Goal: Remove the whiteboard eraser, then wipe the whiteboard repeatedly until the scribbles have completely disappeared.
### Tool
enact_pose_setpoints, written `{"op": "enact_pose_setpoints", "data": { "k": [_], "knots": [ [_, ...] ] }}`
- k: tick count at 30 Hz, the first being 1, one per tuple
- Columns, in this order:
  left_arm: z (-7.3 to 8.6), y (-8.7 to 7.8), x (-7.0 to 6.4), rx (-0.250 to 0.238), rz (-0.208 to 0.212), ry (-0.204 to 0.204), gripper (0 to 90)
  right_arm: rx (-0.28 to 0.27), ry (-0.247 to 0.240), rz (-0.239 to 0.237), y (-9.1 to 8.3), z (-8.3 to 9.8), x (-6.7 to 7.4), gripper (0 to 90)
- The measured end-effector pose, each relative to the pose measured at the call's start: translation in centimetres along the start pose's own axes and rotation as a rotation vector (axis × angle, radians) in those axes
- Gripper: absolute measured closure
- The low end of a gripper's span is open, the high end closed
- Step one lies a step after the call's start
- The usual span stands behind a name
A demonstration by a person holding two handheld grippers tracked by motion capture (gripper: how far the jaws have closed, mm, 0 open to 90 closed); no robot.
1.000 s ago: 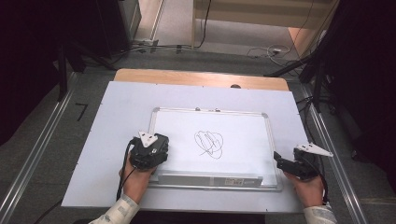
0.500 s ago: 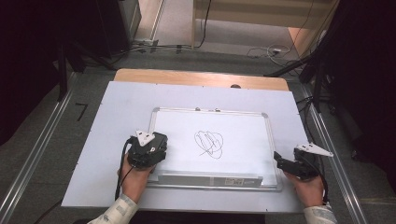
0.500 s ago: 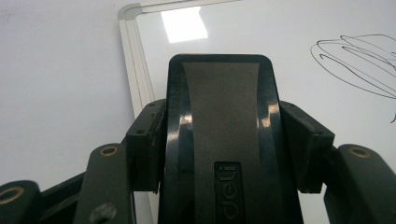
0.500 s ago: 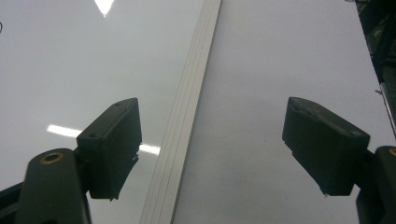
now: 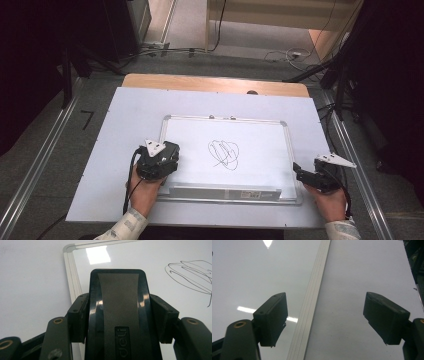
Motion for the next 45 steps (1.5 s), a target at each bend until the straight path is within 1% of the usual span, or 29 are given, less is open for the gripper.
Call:
{"op": "enact_pose_setpoints", "data": {
  "k": [3, 12, 15, 19, 22, 25, 26, 33, 35, 37, 38, 40, 42, 45],
  "knots": [
    [0.0, 0.0, 0.0, 0.001, 0.000, 0.004, 39.9, 0.000, -0.001, 0.000, 0.0, 0.0, 0.0, 18.4],
    [-0.4, -0.2, -0.2, -0.017, 0.011, -0.005, 39.9, -0.001, 0.000, 0.001, 0.0, 0.0, 0.0, 18.4],
    [-0.4, -0.1, -0.2, -0.011, 0.015, -0.002, 39.9, 0.001, -0.001, 0.002, 0.0, 0.0, 0.0, 18.3],
    [-1.0, 0.2, -0.3, -0.019, 0.019, -0.008, 39.9, 0.003, -0.002, 0.003, 0.0, 0.0, 0.0, 18.4],
    [-1.3, 0.6, -0.4, -0.018, 0.019, -0.001, 39.9, 0.002, 0.000, 0.002, 0.0, 0.0, 0.0, 18.4],
    [-1.7, 1.2, -0.8, -0.014, 0.026, 0.001, 39.9, 0.001, 0.003, 0.003, 0.0, 0.0, 0.0, 18.4],
    [-1.8, 1.3, -0.9, -0.007, 0.025, 0.005, 39.9, 0.000, 0.003, 0.003, -0.1, 0.0, 0.0, 18.3],
    [-2.9, 2.4, -1.7, -0.008, 0.026, 0.024, 39.9, -0.002, 0.004, 0.003, -0.1, 0.0, 0.0, 18.4],
    [-3.2, 2.8, -2.0, -0.002, 0.027, 0.032, 39.8, -0.002, 0.003, 0.003, -0.1, 0.0, 0.0, 18.4],
    [-3.5, 3.1, -2.4, -0.002, 0.029, 0.036, 39.8, -0.003, 0.005, 0.003, -0.1, 0.0, 0.0, 18.3],
    [-3.7, 3.2, -2.7, 0.004, 0.030, 0.047, 39.8, -0.003, 0.005, 0.003, -0.1, 0.0, 0.0, 18.3],
    [-4.1, 3.5, -3.3, -0.001, 0.033, 0.054, 39.9, -0.004, 0.005, 0.004, -0.1, 0.0, -0.1, 18.4],
    [-4.6, 3.7, -3.7, 0.006, 0.033, 0.068, 39.8, -0.006, 0.003, 0.004, -0.1, -0.1, -0.1, 18.4],
    [-5.3, 4.2, -4.4, 0.008, 0.026, 0.070, 39.8, -0.007, 0.006, 0.001, -0.2, -0.1, 0.0, 18.3]
  ]
}}
Point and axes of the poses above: each handheld gripper's, and its own axes: y roughly forward along the jaws, z roughly out of its underside, x roughly to its left, the point moved 9 cm from there along y, roughly forward along the jaws, and after that the axes turned 1 degree about x, right-handed, at the moved point
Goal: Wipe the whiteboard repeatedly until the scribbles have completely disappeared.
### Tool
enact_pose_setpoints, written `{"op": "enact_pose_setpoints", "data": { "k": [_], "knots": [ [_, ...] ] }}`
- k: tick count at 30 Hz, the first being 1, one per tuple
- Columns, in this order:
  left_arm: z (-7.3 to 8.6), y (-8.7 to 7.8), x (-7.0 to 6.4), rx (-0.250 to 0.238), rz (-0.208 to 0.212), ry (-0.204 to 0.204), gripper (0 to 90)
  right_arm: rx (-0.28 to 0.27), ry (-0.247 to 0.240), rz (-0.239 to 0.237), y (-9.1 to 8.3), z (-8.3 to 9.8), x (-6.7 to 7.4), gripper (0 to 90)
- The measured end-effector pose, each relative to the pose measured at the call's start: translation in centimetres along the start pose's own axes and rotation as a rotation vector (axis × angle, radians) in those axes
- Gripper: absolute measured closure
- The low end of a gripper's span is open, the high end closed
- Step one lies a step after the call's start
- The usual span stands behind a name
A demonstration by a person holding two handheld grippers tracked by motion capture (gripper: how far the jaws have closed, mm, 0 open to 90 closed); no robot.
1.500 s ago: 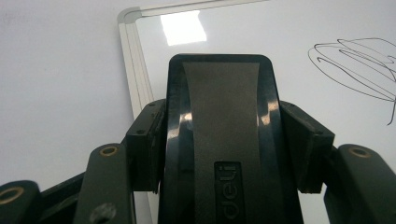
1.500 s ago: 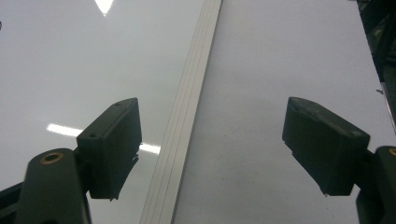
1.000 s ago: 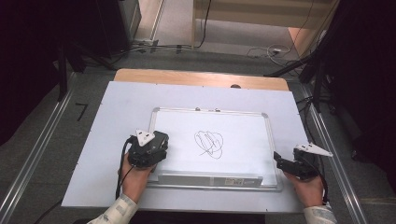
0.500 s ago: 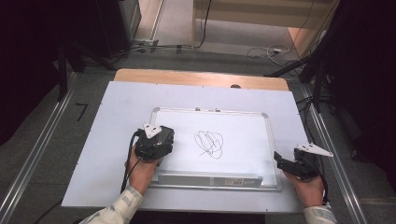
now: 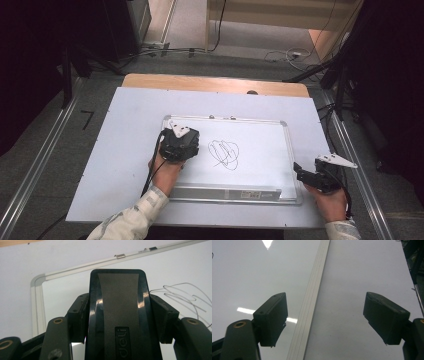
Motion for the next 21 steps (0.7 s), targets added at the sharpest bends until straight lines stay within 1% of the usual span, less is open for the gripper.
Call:
{"op": "enact_pose_setpoints", "data": {
  "k": [4, 6, 9, 11, 14, 16, 19, 21],
  "knots": [
    [-0.6, 0.8, -0.6, 0.014, -0.004, 0.001, 39.8, -0.001, -0.002, -0.001, 0.0, 0.0, 0.0, 18.3],
    [-0.7, 1.2, -0.9, 0.016, -0.001, -0.005, 39.8, -0.002, -0.001, -0.001, 0.0, 0.0, 0.0, 18.3],
    [-0.7, 2.0, -1.4, 0.021, -0.005, 0.006, 39.8, -0.002, -0.001, -0.003, 0.0, 0.0, 0.0, 18.4],
    [-0.8, 2.5, -1.7, 0.029, 0.006, 0.000, 39.8, -0.001, 0.000, -0.002, 0.0, 0.0, 0.0, 18.3],
    [-1.1, 3.2, -2.1, 0.034, 0.001, 0.016, 39.8, -0.002, 0.001, -0.002, 0.0, 0.0, 0.0, 18.3],
    [-1.3, 3.7, -2.2, 0.035, -0.008, 0.017, 39.8, -0.002, 0.001, -0.002, 0.0, 0.0, 0.0, 18.4],
    [-1.4, 4.3, -2.4, 0.049, -0.001, -0.004, 39.8, -0.002, -0.002, -0.003, 0.0, 0.0, 0.0, 18.3],
    [-1.4, 4.7, -2.4, 0.057, -0.001, -0.006, 39.8, -0.002, 0.000, -0.003, 0.0, 0.0, 0.0, 18.3]
  ]
}}
Point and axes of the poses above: each handheld gripper's, and its own axes: y roughly forward along the jaws, z roughly out of its underside, x roughly to its left, the point moved 9 cm from there along y, roughly forward along the jaws, and after that the axes turned 1 degree about x, right-handed, at the moved point
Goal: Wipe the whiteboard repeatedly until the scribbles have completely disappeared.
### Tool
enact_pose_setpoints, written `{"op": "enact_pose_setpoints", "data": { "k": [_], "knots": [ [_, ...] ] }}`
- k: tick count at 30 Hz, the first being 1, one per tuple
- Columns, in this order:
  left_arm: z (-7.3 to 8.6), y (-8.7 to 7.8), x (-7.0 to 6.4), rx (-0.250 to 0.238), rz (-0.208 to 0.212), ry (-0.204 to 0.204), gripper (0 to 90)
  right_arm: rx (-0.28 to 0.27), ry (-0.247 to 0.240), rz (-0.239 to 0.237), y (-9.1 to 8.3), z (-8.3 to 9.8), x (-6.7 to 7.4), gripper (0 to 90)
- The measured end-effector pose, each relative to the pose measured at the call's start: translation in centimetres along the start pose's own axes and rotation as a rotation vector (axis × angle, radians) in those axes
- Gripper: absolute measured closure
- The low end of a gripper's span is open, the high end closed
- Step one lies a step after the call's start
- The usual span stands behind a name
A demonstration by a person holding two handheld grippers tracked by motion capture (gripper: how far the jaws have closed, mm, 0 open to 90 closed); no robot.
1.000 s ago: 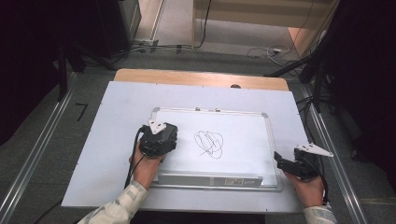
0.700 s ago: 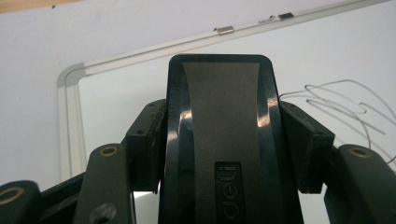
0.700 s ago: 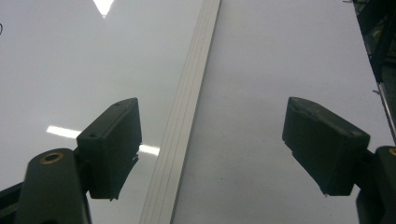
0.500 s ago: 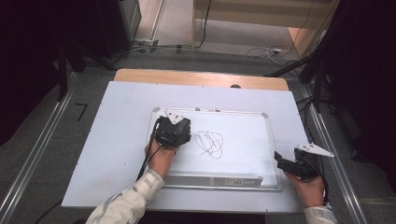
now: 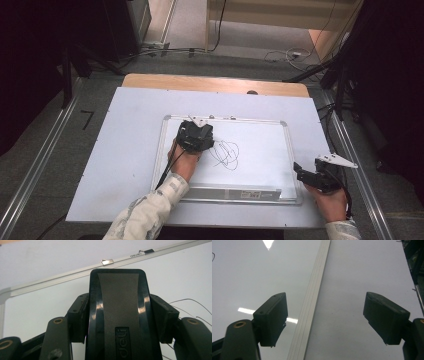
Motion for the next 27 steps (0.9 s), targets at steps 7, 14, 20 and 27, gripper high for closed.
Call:
{"op": "enact_pose_setpoints", "data": {
  "k": [7, 14, 20, 27],
  "knots": [
    [0.2, 1.1, 0.1, 0.006, 0.005, -0.005, 39.8, 0.000, 0.000, -0.003, 0.0, 0.0, 0.0, 18.4],
    [0.6, 1.7, -0.3, 0.018, 0.018, 0.016, 39.9, 0.000, 0.000, -0.004, 0.0, 0.0, 0.0, 18.4],
    [1.0, 2.2, -0.4, 0.048, 0.030, 0.024, 40.0, 0.003, -0.001, -0.003, 0.0, 0.0, 0.0, 18.3],
    [1.0, 2.2, -0.4, 0.047, 0.026, 0.025, 40.0, 0.001, -0.002, -0.003, 0.0, 0.0, 0.1, 18.3]
  ]
}}
Point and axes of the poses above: each handheld gripper's, and its own axes: y roughly forward along the jaws, z roughly out of its underside, x roughly to its left, the point moved 9 cm from there along y, roughly forward along the jaws, and after that the axes turned 1 degree about x, right-handed, at the moved point
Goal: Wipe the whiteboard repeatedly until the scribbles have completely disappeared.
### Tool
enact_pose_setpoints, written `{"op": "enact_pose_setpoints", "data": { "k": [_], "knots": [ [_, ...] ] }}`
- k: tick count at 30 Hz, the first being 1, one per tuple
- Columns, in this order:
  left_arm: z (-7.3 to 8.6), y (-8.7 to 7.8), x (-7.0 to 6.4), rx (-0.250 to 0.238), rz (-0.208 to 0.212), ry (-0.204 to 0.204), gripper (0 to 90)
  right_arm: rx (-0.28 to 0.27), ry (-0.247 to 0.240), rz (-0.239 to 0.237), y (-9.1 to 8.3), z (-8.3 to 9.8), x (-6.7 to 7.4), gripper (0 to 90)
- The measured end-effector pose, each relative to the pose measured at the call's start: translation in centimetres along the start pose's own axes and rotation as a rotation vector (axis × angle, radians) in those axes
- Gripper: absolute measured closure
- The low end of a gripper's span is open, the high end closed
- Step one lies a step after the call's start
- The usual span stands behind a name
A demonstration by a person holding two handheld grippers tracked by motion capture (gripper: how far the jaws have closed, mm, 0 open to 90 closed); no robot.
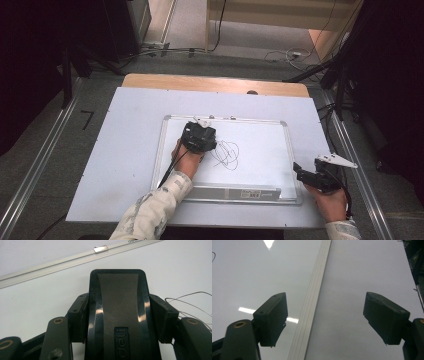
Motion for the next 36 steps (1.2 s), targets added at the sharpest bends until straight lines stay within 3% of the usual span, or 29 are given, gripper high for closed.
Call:
{"op": "enact_pose_setpoints", "data": {
  "k": [3, 10, 14, 26, 30, 36],
  "knots": [
    [0.0, 0.0, 0.1, 0.001, -0.001, -0.004, 39.9, 0.001, 0.000, -0.002, 0.0, 0.0, 0.0, 18.4],
    [0.0, -0.3, -0.1, 0.001, -0.035, 0.028, 39.5, 0.003, 0.000, -0.002, 0.0, 0.0, 0.0, 18.4],
    [-0.2, -0.5, -0.2, -0.022, -0.037, 0.024, 38.9, 0.005, 0.002, -0.002, 0.0, 0.0, 0.0, 18.4],
    [-0.1, -0.3, -0.2, -0.012, -0.046, 0.013, 40.0, 0.004, -0.002, -0.003, 0.0, 0.0, 0.1, 18.4],
    [-0.3, -0.2, -0.8, -0.013, -0.046, 0.005, 40.1, 0.004, -0.001, -0.003, 0.1, 0.0, 0.1, 18.3],
    [-0.5, 0.1, -1.9, -0.014, -0.027, 0.026, 40.2, 0.004, -0.002, -0.004, 0.1, 0.0, 0.1, 18.4]
  ]
}}
Point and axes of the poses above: each handheld gripper's, and its own axes: y roughly forward along the jaws, z roughly out of its underside, x roughly to its left, the point moved 9 cm from there along y, roughly forward along the jaws, and after that the axes turned 1 degree about x, right-handed, at the moved point
